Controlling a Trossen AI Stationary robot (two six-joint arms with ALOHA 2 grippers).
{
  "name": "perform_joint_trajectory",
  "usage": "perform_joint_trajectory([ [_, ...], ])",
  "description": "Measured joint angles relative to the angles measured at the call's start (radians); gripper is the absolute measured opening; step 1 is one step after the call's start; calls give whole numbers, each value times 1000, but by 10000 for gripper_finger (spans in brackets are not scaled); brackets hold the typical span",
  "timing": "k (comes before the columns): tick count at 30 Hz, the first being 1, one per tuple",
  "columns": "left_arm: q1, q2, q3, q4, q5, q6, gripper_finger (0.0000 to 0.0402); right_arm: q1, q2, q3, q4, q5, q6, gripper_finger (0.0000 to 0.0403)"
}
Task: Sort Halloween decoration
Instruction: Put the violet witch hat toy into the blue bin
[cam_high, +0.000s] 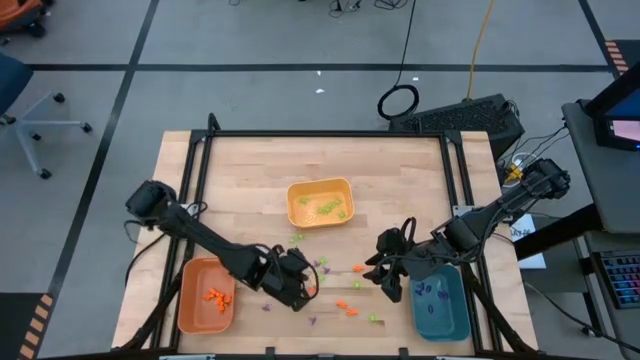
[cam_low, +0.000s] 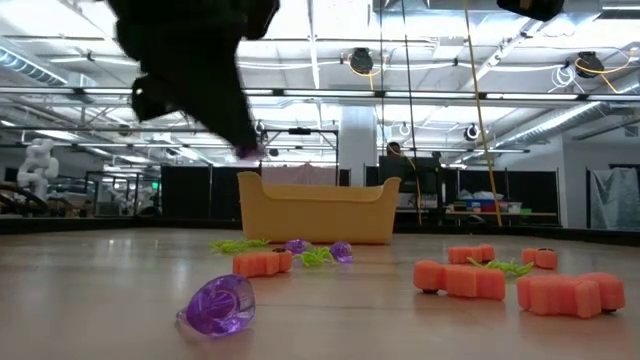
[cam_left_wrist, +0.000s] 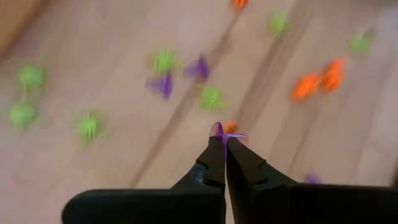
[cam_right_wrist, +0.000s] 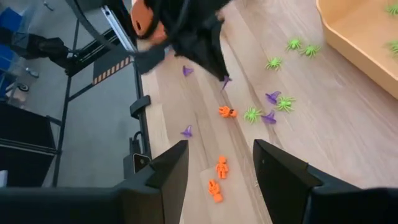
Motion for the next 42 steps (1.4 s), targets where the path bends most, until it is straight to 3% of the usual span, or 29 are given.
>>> perform_joint_trajectory([
  [17,40,-273,0,27,-255,20,0,0,0,0,97,91,-5,169],
  [35,40,-311,0,727,-467,327,0,-8,0,0,165,140,13,168],
  [42,40,-311,0,874,-489,453,0,-8,0,0,268,210,-33,168],
])
